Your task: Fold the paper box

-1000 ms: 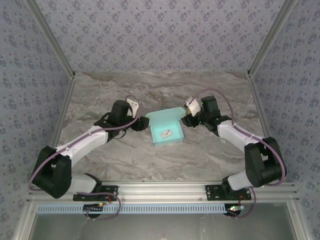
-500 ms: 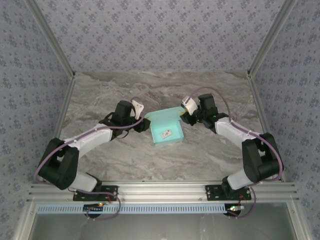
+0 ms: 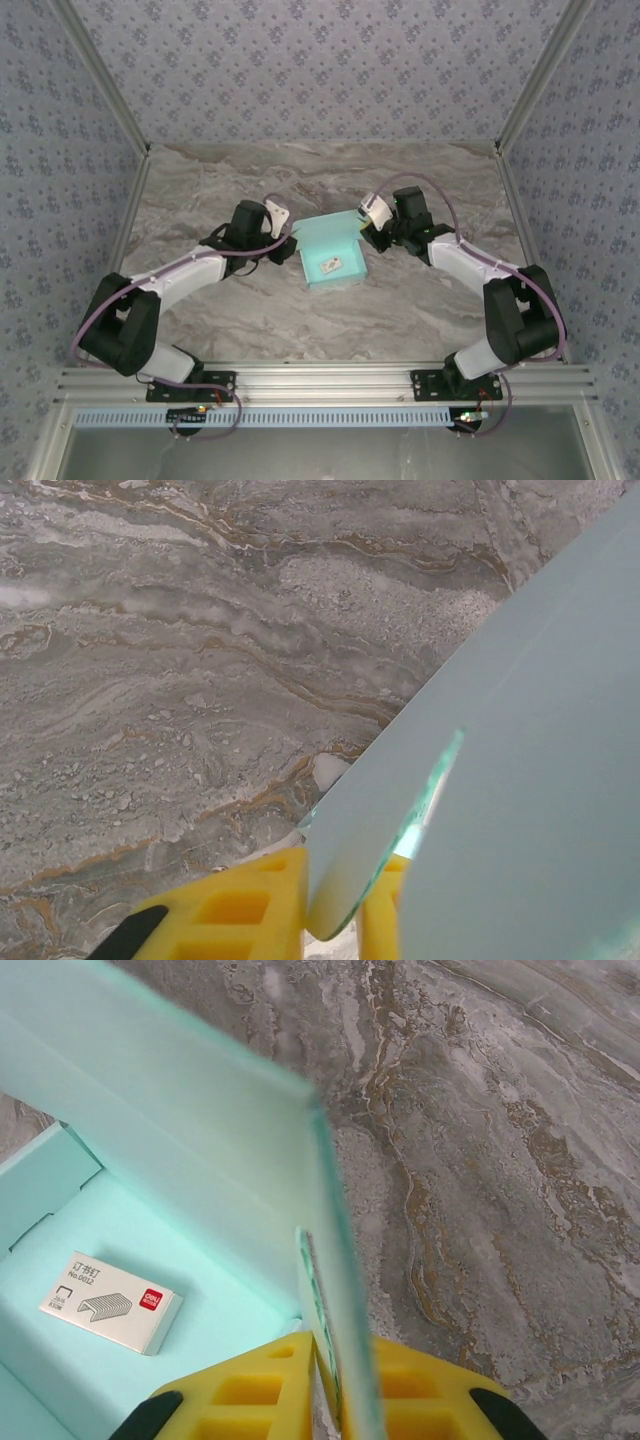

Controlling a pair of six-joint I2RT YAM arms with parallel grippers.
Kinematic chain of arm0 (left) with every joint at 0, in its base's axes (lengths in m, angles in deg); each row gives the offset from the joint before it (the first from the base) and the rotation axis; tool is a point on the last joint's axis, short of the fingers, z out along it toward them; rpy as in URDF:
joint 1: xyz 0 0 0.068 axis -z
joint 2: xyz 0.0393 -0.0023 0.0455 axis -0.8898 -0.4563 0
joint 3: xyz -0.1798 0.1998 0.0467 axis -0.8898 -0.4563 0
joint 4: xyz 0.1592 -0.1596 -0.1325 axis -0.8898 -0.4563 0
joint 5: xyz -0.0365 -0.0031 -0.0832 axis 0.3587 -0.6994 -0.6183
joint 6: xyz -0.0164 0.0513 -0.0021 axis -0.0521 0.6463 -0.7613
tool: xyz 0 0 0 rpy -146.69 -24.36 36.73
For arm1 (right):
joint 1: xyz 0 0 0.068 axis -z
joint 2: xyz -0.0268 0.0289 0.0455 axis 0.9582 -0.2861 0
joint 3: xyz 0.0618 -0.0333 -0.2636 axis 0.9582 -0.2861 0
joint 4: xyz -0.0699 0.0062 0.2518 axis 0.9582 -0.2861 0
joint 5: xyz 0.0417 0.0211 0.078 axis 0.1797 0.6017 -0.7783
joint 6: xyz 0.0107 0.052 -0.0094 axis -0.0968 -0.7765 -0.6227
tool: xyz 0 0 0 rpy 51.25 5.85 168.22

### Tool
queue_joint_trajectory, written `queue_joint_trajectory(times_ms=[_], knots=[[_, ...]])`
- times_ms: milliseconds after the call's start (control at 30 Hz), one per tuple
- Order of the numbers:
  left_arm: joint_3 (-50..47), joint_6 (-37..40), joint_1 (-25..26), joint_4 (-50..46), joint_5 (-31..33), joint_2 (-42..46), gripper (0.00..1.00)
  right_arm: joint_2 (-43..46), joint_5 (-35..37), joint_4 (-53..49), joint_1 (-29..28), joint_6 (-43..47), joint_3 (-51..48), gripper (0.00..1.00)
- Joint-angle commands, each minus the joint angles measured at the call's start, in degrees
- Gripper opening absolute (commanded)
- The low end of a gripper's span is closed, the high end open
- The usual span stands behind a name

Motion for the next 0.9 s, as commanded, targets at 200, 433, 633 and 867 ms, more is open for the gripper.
queue_joint_trajectory(times_ms=[200,433,633,867], knots=[[4.2,0.0,0.8,0.0,0.6,-1.4,0.1,0.7,8.4,-2.4,-2.9,-6.8,2.6,0.07],[6.8,-6.2,5.0,-0.4,10.8,-2.7,0.08,0.5,24.6,-4.6,-8.4,-23.3,5.4,0.05],[8.7,-15.9,7.6,-0.2,22.3,-3.6,0.06,0.3,36.5,-3.9,-12.9,-36.1,5.3,0.04],[9.5,-23.1,8.9,4.1,26.8,-5.0,0.01,-0.6,39.8,1.5,-14.5,-42.2,3.3,0.04]])
